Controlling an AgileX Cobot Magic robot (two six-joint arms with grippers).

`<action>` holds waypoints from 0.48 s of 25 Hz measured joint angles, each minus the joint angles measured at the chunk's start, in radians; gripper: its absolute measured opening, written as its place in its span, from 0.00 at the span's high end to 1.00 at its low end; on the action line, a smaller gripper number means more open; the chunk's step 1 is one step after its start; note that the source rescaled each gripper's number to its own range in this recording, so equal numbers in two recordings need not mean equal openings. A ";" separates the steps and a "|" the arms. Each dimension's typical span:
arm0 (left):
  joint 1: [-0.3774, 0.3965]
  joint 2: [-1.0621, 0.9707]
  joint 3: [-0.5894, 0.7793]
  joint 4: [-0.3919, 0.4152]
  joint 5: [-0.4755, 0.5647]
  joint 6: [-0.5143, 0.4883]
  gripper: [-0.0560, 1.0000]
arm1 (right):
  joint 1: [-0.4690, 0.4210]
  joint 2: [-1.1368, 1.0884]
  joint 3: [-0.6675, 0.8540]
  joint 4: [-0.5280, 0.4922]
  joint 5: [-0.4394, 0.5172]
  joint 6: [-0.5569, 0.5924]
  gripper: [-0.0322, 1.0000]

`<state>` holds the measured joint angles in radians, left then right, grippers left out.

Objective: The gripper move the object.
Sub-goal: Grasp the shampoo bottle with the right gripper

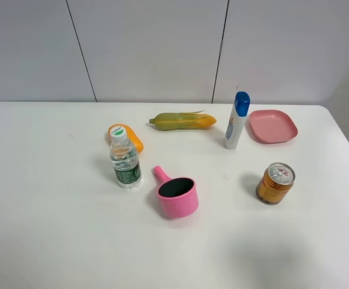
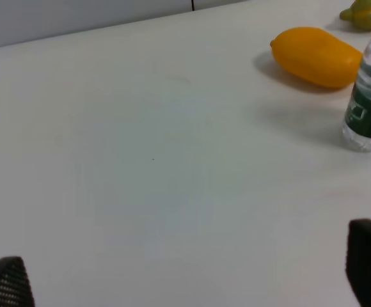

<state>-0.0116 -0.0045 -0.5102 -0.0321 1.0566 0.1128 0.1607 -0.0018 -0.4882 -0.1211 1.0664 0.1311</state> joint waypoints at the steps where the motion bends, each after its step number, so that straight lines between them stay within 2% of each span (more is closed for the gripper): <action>1: 0.000 0.000 0.000 0.000 0.000 0.000 0.00 | 0.000 0.000 0.000 0.000 0.000 0.000 0.13; 12: 0.000 0.000 0.000 0.000 0.000 0.000 0.00 | 0.000 0.000 0.000 0.000 0.000 0.000 0.13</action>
<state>-0.0116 -0.0045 -0.5102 -0.0321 1.0566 0.1128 0.1607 -0.0018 -0.4882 -0.1211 1.0664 0.1311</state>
